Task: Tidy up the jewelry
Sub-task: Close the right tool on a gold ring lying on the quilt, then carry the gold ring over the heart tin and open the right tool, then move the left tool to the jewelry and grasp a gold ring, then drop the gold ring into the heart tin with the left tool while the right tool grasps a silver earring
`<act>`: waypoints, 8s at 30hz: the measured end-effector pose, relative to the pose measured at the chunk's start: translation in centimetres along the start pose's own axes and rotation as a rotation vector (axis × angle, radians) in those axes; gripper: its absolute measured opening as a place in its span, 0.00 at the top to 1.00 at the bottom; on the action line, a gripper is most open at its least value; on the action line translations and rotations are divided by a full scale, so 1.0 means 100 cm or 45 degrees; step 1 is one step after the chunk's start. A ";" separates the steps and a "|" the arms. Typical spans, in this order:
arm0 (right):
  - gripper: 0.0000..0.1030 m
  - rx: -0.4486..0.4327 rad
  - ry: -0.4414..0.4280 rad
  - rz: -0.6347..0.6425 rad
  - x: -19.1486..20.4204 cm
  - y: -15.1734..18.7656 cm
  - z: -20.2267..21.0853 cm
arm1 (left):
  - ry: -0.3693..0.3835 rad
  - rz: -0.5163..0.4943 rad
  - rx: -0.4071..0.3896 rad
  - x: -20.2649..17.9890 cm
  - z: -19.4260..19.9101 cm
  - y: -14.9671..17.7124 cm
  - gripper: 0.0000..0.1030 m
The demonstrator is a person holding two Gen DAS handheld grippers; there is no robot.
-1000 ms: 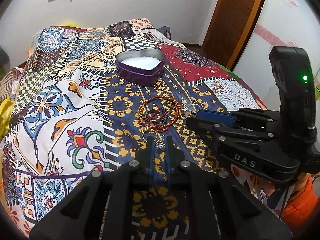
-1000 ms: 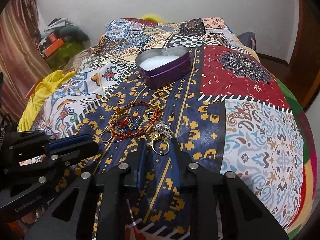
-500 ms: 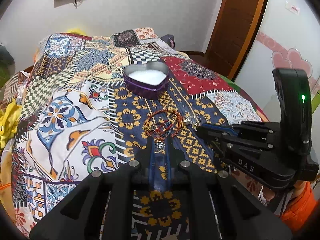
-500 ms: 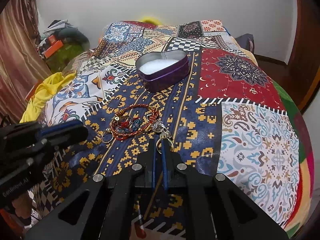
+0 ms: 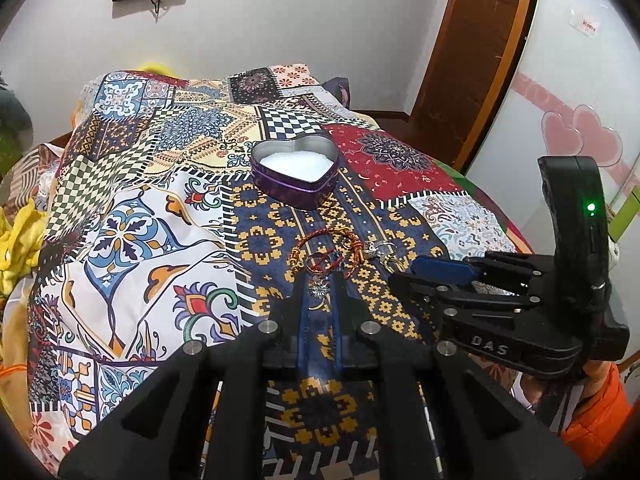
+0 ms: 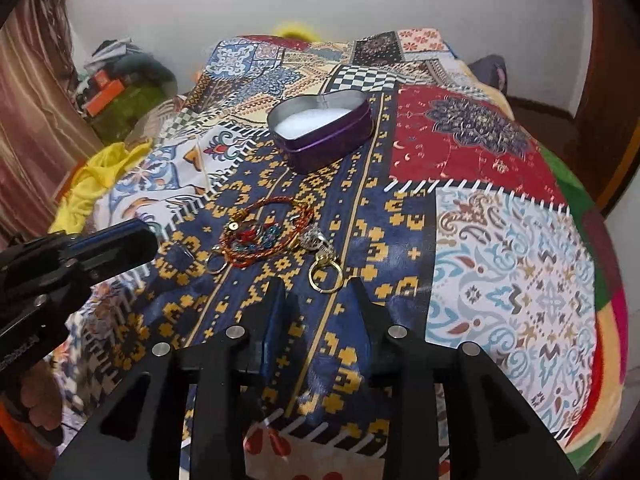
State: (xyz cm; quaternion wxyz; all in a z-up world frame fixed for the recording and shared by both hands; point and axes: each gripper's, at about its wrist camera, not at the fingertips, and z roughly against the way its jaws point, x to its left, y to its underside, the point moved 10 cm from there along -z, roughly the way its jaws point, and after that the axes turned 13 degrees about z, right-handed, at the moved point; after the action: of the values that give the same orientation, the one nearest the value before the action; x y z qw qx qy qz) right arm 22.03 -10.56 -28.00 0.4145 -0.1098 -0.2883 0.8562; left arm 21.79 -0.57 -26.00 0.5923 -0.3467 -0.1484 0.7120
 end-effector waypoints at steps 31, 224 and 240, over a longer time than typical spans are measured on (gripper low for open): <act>0.84 -0.150 0.054 0.036 -0.003 -0.035 0.032 | 0.007 0.008 -0.147 -0.006 0.024 -0.043 0.91; 0.87 -0.327 0.031 0.097 -0.008 -0.099 0.063 | -0.039 -0.094 -0.124 -0.008 -0.003 -0.090 0.84; 0.87 -0.365 0.029 0.102 -0.020 -0.133 0.044 | -0.016 -0.081 -0.154 -0.004 -0.027 -0.129 0.84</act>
State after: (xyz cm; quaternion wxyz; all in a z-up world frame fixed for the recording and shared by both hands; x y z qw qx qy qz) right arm 29.97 -7.35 -16.80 0.3635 -0.1889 -0.3983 0.8207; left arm 33.22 1.77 -19.77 0.5916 -0.3726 -0.2059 0.6847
